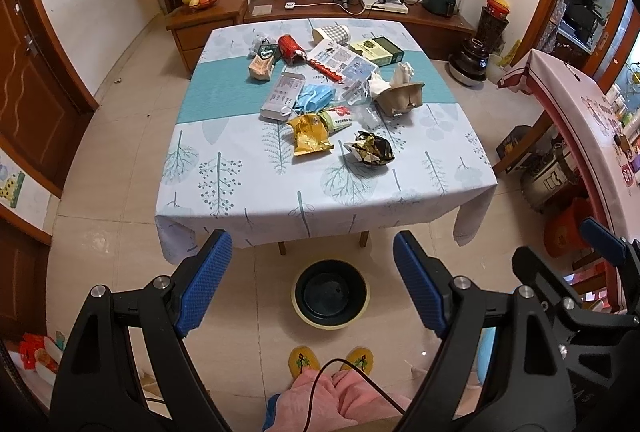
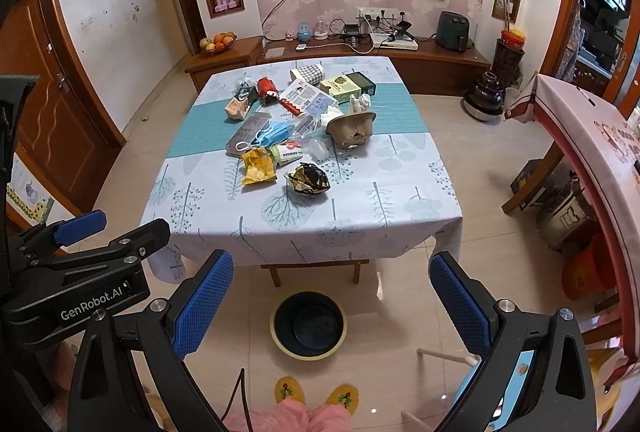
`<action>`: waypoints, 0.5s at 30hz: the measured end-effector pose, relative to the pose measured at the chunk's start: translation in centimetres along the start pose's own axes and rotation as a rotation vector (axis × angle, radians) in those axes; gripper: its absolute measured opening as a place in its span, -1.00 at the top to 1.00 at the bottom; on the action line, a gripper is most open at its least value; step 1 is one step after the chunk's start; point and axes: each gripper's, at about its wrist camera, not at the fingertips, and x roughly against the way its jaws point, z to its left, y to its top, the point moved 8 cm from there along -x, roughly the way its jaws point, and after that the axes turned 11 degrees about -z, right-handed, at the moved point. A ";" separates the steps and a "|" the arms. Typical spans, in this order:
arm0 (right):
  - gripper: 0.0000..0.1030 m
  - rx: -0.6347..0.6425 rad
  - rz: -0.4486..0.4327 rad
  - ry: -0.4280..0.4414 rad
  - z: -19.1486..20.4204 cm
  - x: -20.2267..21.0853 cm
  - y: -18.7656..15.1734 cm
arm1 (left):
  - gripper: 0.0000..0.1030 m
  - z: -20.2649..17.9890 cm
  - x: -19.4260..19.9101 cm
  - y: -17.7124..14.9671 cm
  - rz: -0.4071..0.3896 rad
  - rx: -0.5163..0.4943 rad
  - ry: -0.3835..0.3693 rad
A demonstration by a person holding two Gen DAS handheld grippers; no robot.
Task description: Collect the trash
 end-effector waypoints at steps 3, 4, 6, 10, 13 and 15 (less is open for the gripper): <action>-0.95 -0.009 0.000 -0.002 0.2 -0.2 0.2 | -0.57 0.1 -0.3 0.0 0.004 0.000 -0.005; -0.95 -0.011 0.002 -0.001 0.2 -0.3 0.2 | -0.57 0.2 -0.4 0.0 0.005 -0.001 -0.002; -0.95 -0.014 0.003 0.004 0.1 -0.6 0.2 | -0.57 0.2 -0.3 0.1 0.003 -0.007 -0.002; -0.94 -0.012 0.001 0.006 0.3 -0.8 0.3 | -0.57 0.6 -0.5 0.3 0.003 -0.005 -0.001; -0.94 -0.012 0.000 0.009 0.2 -1.1 0.2 | -0.57 0.5 -0.4 0.2 0.006 -0.006 -0.002; -0.93 -0.015 -0.002 0.014 0.2 -1.1 0.2 | -0.57 0.6 -0.6 0.3 0.007 -0.002 -0.002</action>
